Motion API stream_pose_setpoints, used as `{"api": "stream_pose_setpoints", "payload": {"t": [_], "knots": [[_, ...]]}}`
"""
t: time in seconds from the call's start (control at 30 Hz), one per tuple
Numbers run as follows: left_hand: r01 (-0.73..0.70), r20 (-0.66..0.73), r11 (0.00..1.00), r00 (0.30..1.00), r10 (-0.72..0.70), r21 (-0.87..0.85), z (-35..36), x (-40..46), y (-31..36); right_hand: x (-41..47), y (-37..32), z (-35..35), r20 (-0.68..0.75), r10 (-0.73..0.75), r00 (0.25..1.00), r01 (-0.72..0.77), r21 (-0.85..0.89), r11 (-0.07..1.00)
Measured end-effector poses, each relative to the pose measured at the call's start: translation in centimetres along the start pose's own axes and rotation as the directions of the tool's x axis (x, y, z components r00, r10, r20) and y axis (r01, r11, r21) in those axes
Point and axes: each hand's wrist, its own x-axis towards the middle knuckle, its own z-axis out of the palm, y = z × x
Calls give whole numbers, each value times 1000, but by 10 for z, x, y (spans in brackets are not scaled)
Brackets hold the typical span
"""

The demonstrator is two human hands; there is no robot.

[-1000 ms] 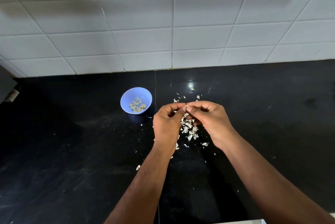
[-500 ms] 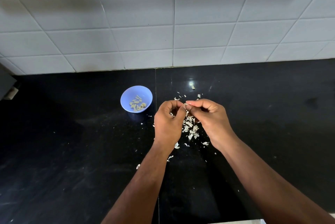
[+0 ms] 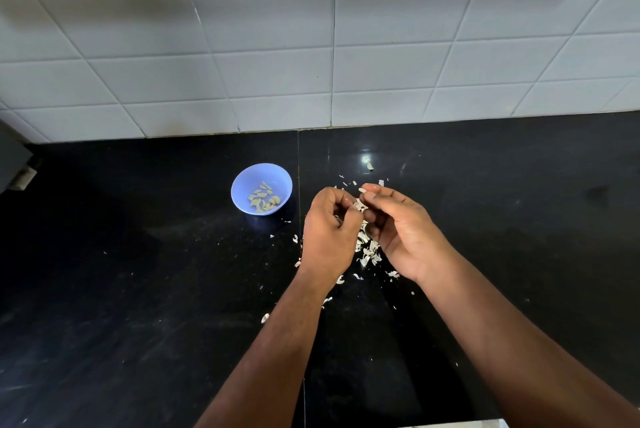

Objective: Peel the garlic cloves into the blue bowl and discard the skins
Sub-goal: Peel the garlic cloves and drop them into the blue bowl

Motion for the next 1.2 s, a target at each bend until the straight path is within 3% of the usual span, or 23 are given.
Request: {"api": "stream_pose_setpoints", "payload": {"t": [0.27,0.4,0.57,0.73,0.93,1.2], "knots": [[119,-5,970,993,-120,213,-11,2,-5,4,0,-6,7,-33,999,32,40,999],[142,17,944,988,-154,297,-14,2,0,1,3,-6,-29,-144,989,140,-111,984],[140,9,990,990,-140,-19,-11,1,5,-3,0,-7,-15,-295,955,265,-399,878],[158,3,980,987,-158,-123,-9,-1,6,-5,1,-6,50,-308,950,293,-488,822],[197,20,966,980,-197,-168,-12,-4,8,-5,4,-5,34,-218,975,213,-408,888],[201,-14,950,977,-211,-238,-9,-6,3,-5,9,7,12,-80,997,81,-174,981]]}}
